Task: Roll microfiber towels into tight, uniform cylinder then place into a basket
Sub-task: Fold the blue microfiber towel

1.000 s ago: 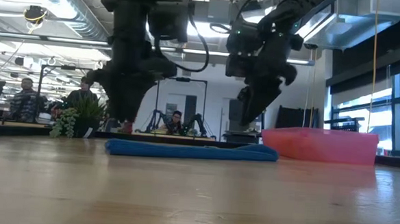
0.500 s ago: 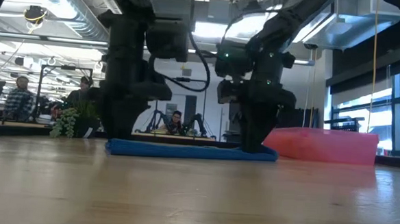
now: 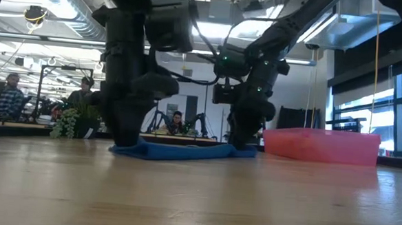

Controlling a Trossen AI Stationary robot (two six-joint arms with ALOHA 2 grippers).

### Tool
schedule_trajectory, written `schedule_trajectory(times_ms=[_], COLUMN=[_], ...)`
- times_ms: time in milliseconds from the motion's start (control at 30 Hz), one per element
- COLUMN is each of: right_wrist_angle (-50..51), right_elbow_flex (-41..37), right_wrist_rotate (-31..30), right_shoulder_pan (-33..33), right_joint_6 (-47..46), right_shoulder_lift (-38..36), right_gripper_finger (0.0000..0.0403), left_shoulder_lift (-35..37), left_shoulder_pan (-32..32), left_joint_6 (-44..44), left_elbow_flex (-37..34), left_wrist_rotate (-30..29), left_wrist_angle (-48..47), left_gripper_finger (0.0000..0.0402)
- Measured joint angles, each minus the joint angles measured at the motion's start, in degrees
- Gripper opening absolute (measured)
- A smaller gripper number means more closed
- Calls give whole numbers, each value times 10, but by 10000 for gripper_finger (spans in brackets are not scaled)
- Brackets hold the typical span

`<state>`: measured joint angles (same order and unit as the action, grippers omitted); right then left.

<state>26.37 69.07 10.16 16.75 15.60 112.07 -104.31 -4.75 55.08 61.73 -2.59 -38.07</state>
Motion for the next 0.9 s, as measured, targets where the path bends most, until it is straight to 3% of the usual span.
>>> schedule_trajectory(times_ms=[267, 367, 500, 900], right_wrist_angle=[88, 139, 166, 35], right_elbow_flex=[77, 100, 86, -22], right_wrist_rotate=[0, 4, 65, 76], right_shoulder_pan=[20, 19, 16, 4], right_joint_6=[1, 1, 0, -32], right_shoulder_lift=[-12, -18, -16, -14], right_gripper_finger=[164, 164, 165, 165], left_shoulder_lift=[53, 76, 80, 65], left_shoulder_pan=[21, 28, 34, 21], left_joint_6=[-4, -3, -1, 20], left_elbow_flex=[9, 9, 8, -53], left_wrist_rotate=[-13, -52, -91, -88], left_wrist_angle=[-21, -54, -108, -73], left_gripper_finger=[85, 85, 85, 85])
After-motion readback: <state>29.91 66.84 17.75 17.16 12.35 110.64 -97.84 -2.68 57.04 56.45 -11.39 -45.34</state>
